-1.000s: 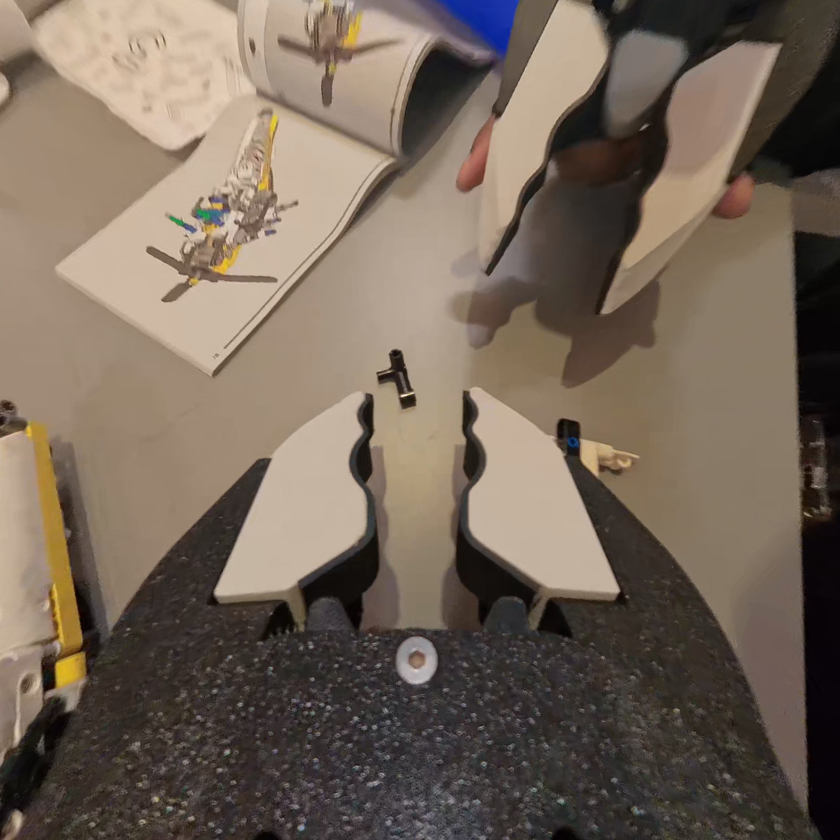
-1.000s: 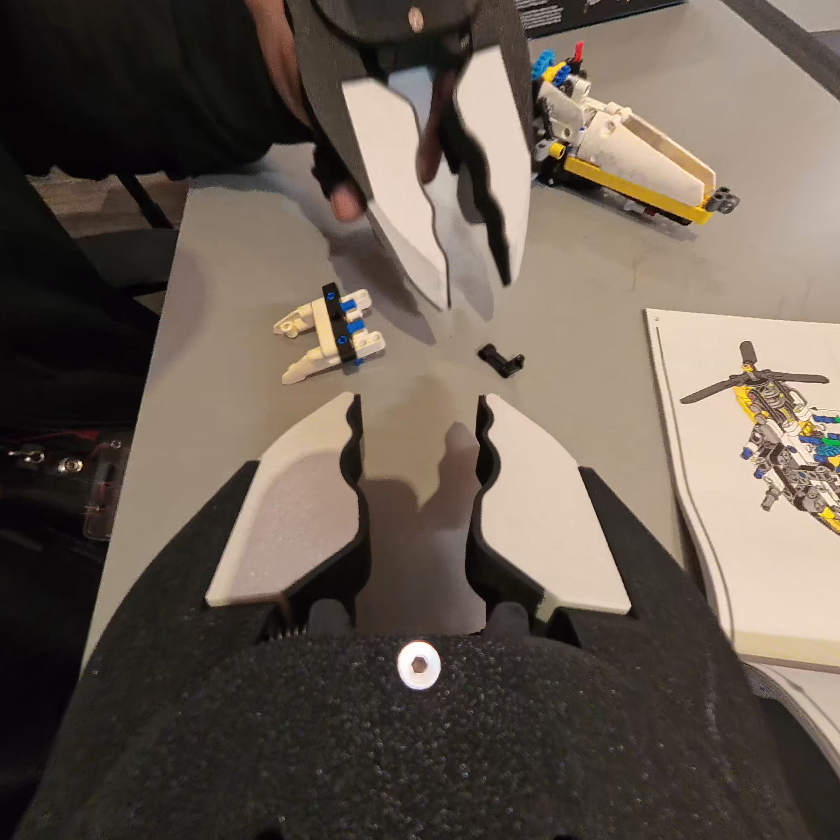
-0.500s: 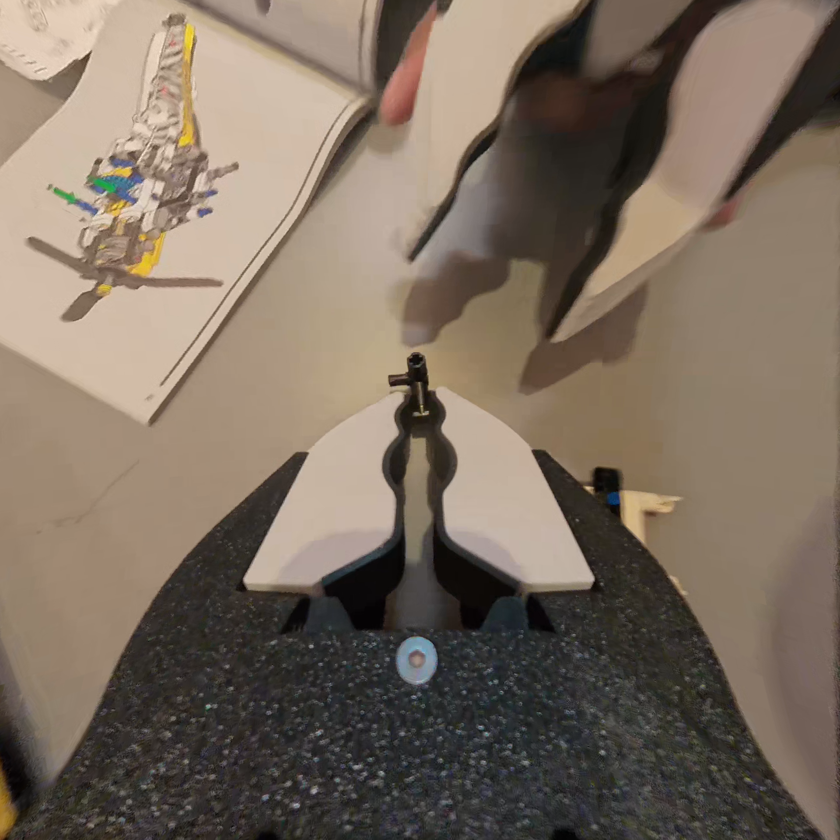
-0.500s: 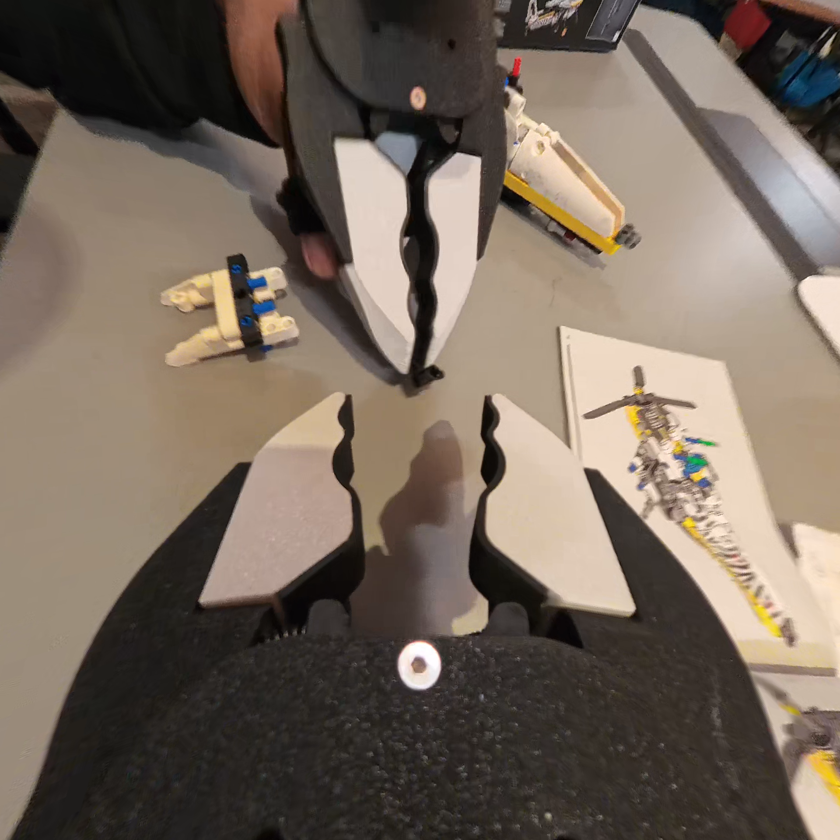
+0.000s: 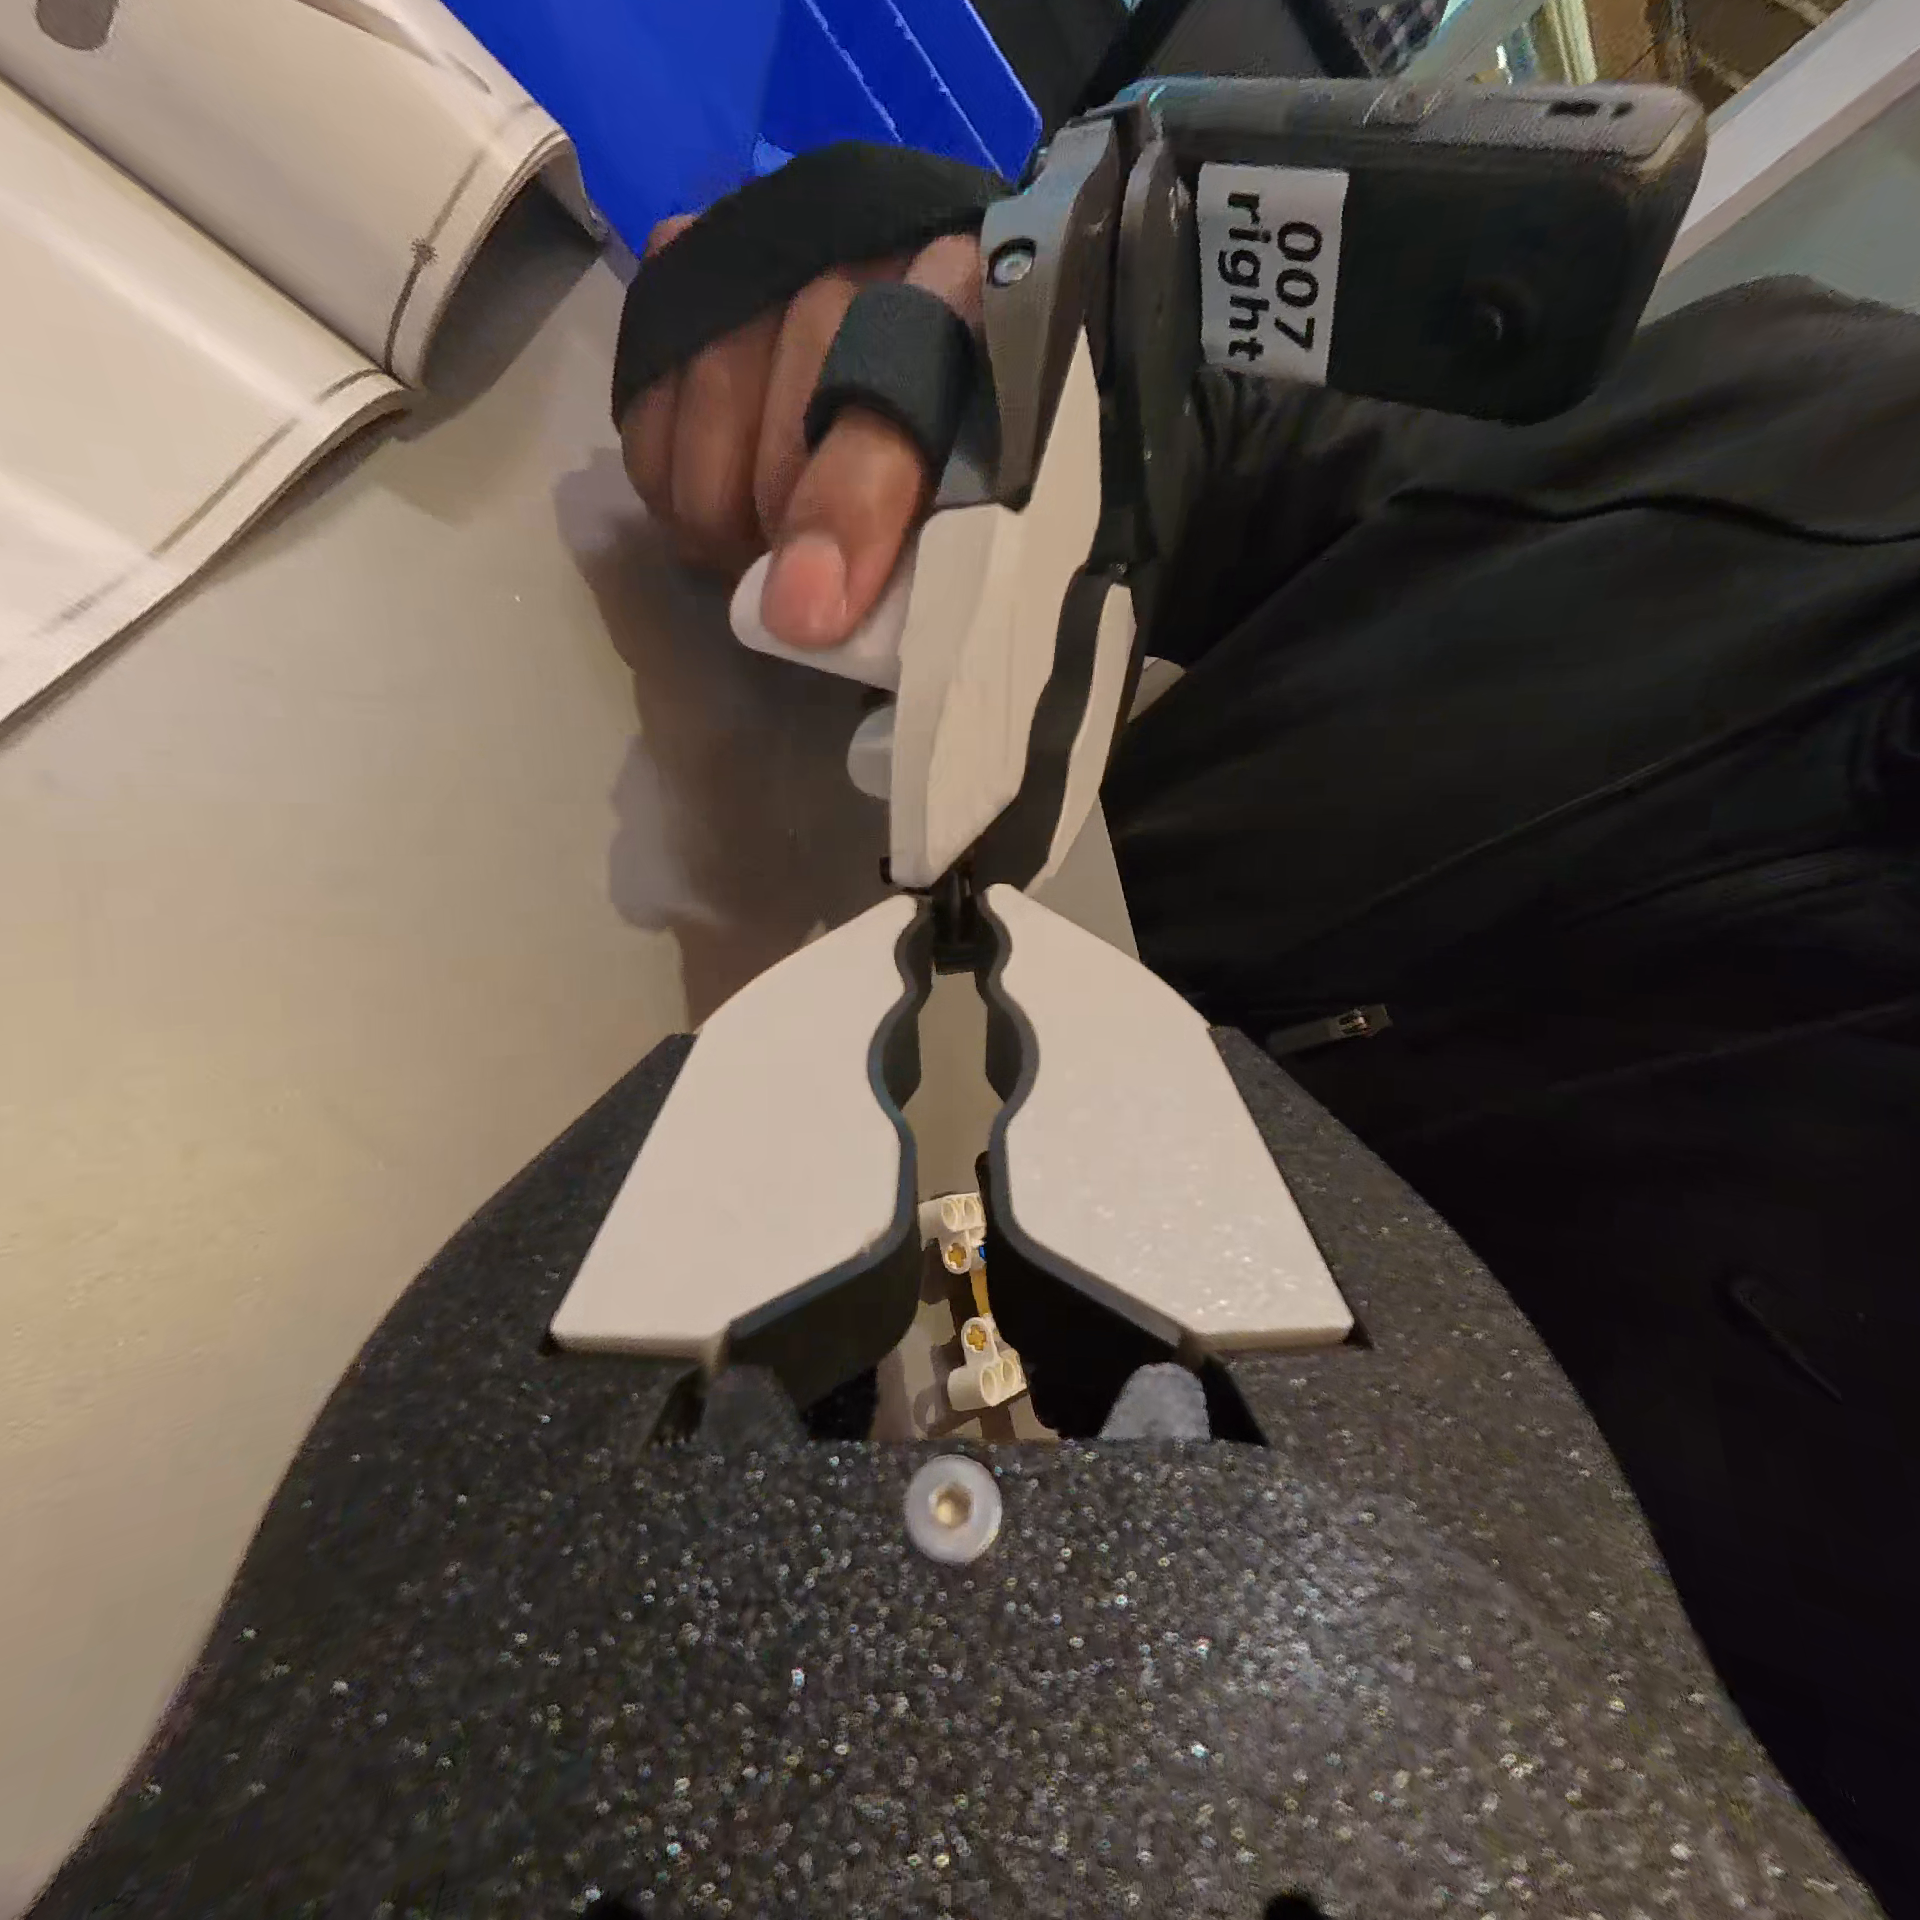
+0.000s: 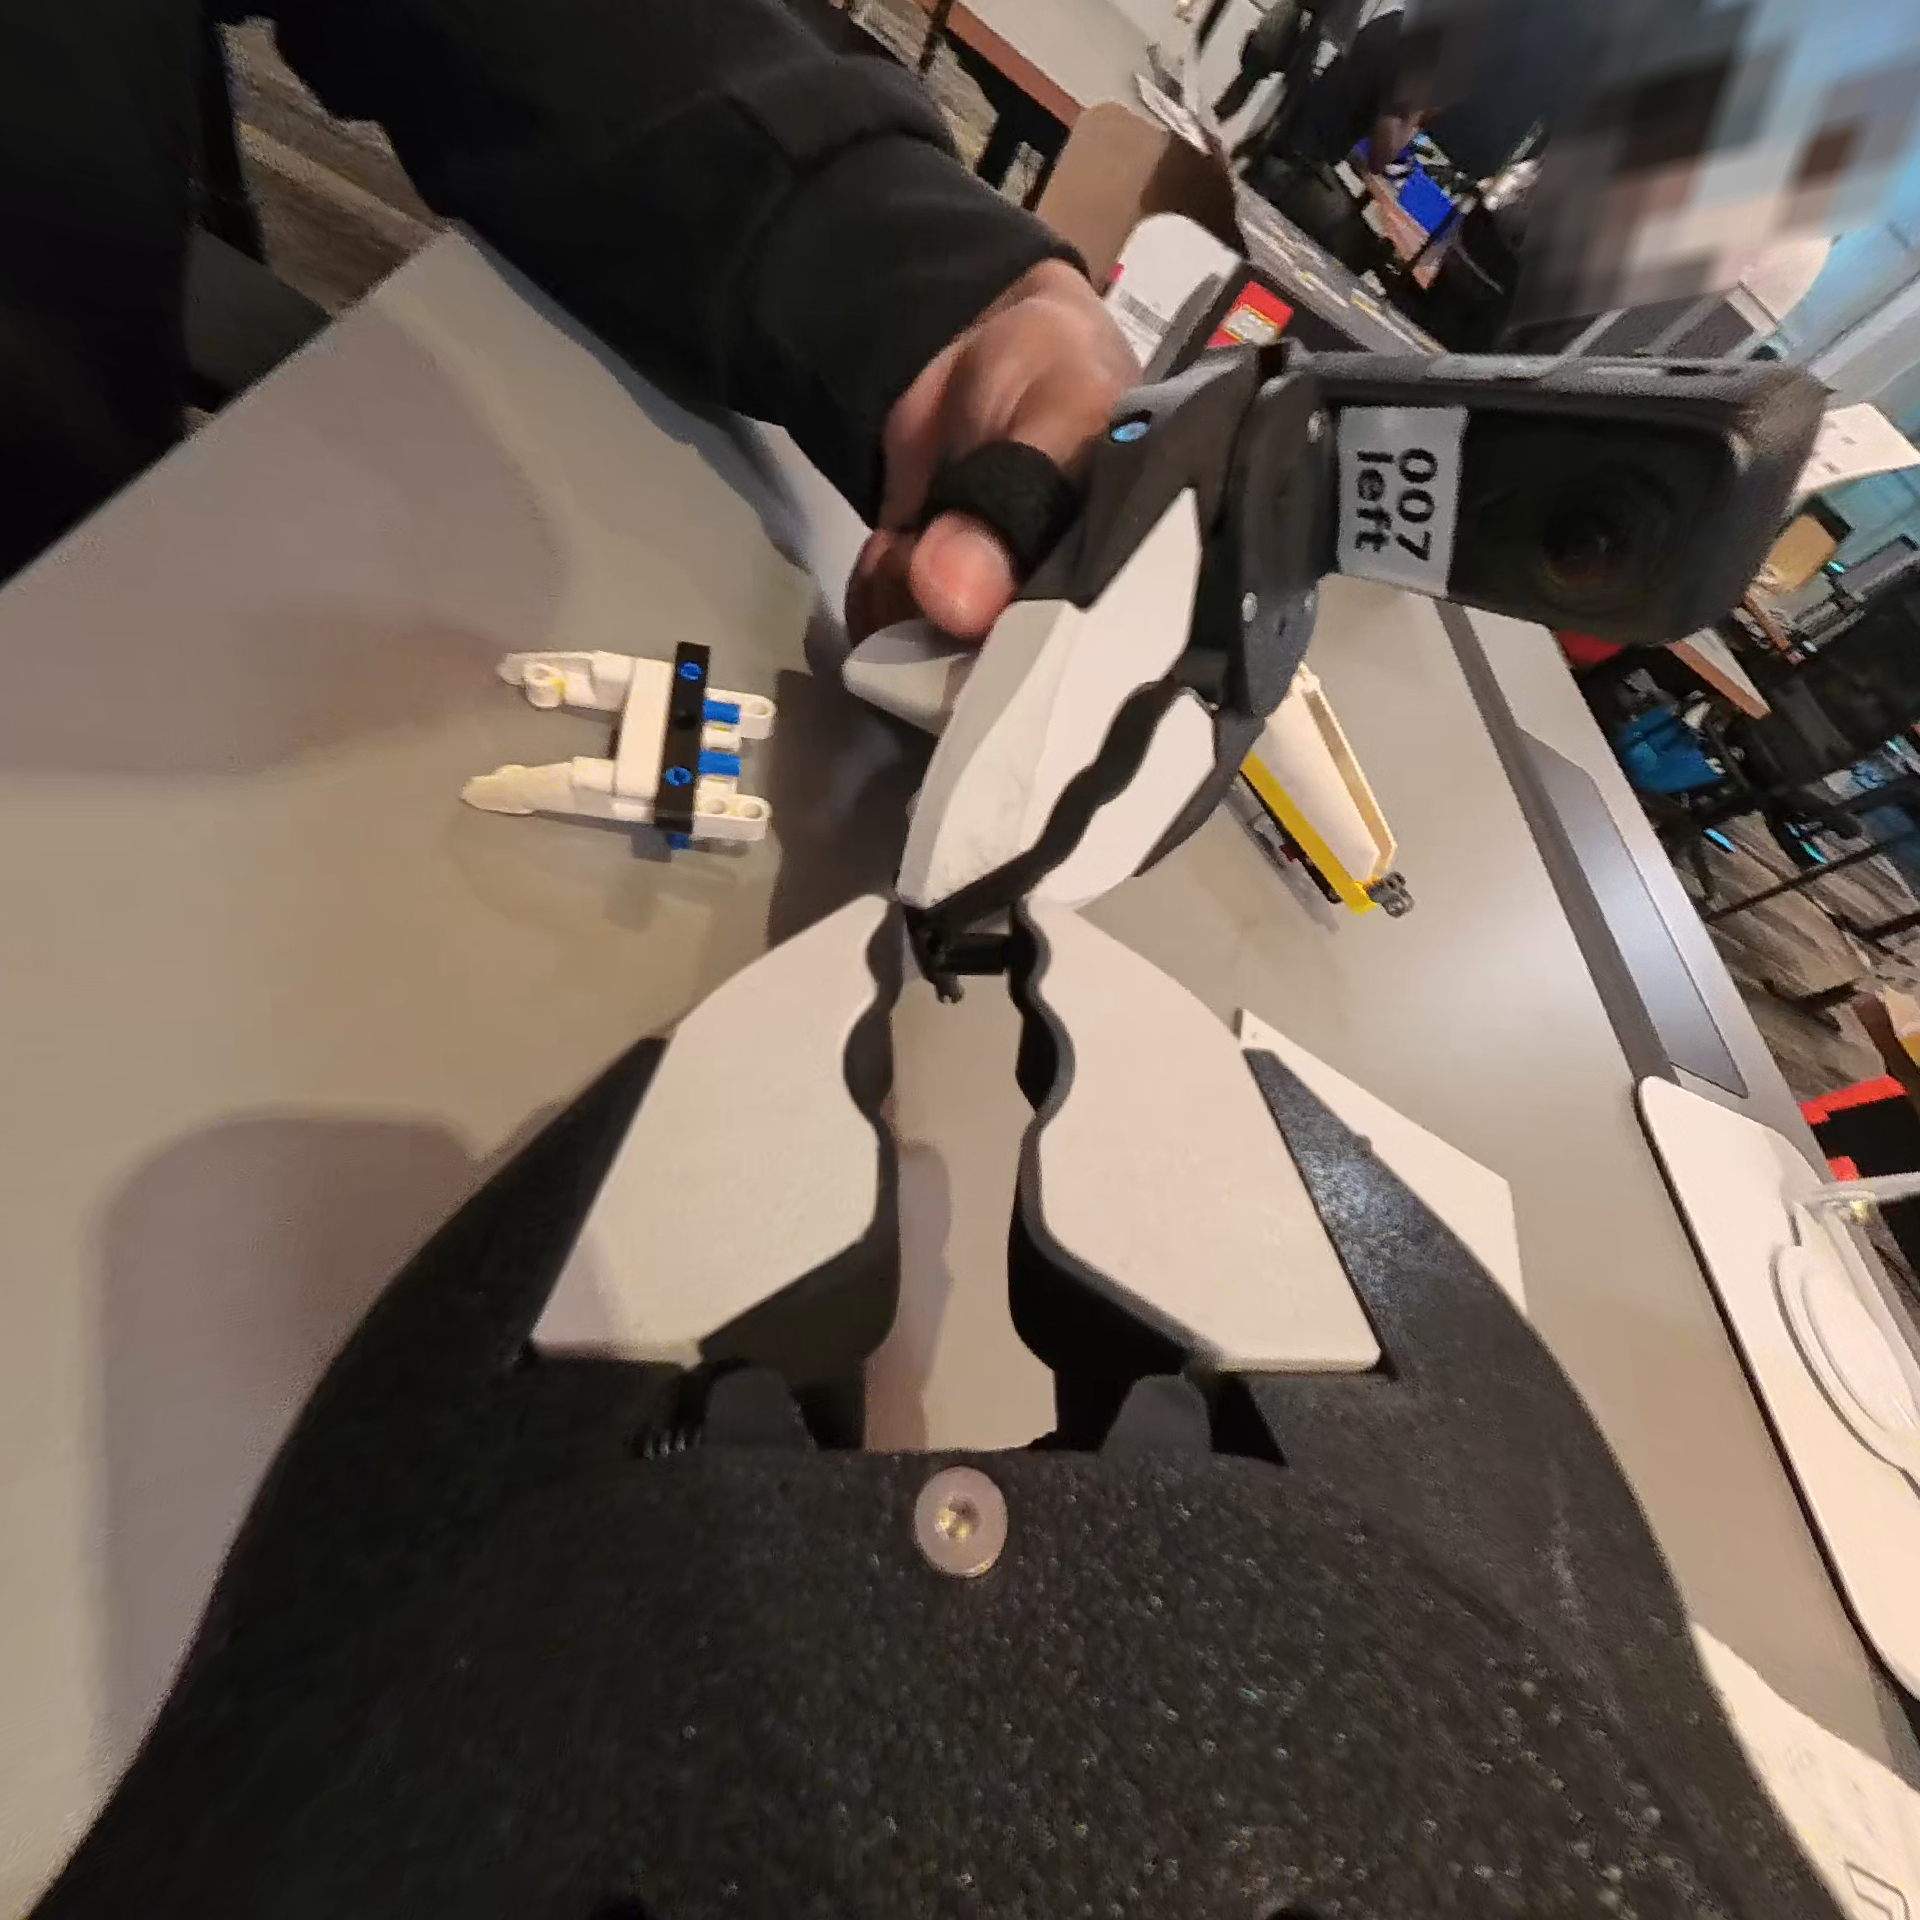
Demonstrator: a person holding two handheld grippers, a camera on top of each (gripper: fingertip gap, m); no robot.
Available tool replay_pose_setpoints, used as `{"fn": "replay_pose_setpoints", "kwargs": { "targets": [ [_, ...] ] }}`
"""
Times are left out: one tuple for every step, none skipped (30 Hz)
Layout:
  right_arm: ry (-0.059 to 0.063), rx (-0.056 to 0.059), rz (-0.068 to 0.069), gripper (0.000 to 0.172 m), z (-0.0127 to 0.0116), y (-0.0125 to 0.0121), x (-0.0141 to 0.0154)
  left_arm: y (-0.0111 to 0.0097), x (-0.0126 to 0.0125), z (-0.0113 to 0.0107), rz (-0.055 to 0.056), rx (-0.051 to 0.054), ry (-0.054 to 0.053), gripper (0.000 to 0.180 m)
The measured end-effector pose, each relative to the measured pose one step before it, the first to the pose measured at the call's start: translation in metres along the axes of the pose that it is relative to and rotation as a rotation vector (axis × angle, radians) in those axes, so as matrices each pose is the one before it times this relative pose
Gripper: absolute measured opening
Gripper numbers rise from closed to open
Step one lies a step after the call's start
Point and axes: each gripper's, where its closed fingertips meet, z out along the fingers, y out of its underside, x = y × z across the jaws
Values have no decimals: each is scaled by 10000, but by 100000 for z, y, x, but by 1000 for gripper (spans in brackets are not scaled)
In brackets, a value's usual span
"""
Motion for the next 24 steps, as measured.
{"fn": "replay_pose_setpoints", "kwargs": {
  "targets": [
    [59,-85,88,17,50,213,129,53,-126,-26,44,18,-29,9],
    [-52,-143,234,17,37,326,81,-19,-334,-67,63,86,-153,9],
    [27,-54,326,17,-26,255,238,-212,-190,-156,-52,169,-73,11],
    [118,76,343,17,-133,92,363,-399,100,-267,122,259,76,17],
    [106,144,361,17,-189,-27,365,-506,-14,-333,342,349,-91,20],
    [90,144,410,17,-213,-85,372,-547,-268,-361,504,392,-341,23],
    [55,135,433,17,-188,-107,333,-485,-278,-349,676,333,-408,23],
    [1,137,393,16,-180,-150,231,-490,-301,-322,839,327,-494,23],
    [36,129,306,17,-156,-177,209,-402,-213,-259,920,312,-497,23],
    [89,102,212,17,-134,-177,230,-219,-103,-171,887,158,-399,23],
    [68,78,148,17,-112,-156,153,-70,57,-54,762,51,-237,23],
    [37,75,107,17,-78,-139,78,13,119,42,560,10,-136,24],
    [47,61,98,17,-56,-93,82,54,137,114,386,-19,-68,25],
    [18,34,118,17,-30,-38,43,-19,59,152,319,22,-108,25],
    [-34,29,126,17,-18,-28,-32,-101,115,153,336,65,-73,25],
    [-32,57,106,17,-34,-59,-35,-126,172,123,353,71,-41,25],
    [-43,76,78,17,-47,-96,-76,-95,110,129,354,54,-76,24],
    [-53,64,66,17,-49,-82,-74,-5,83,114,346,-9,-102,24],
    [-34,61,63,17,-60,-86,-39,82,83,112,321,-68,-82,22],
    [-38,60,63,17,-46,-87,-31,120,156,115,312,-95,-28,21],
    [-47,45,68,17,-39,-53,-49,36,121,91,291,-30,-65,19],
    [-48,26,63,17,-13,-17,-43,-25,62,72,280,12,-86,17],
    [-58,-12,47,17,14,46,-71,-154,-55,14,271,85,-158,15],
    [-42,-14,35,17,19,43,-62,-204,-7,-28,272,120,-108,14]
  ]
}}
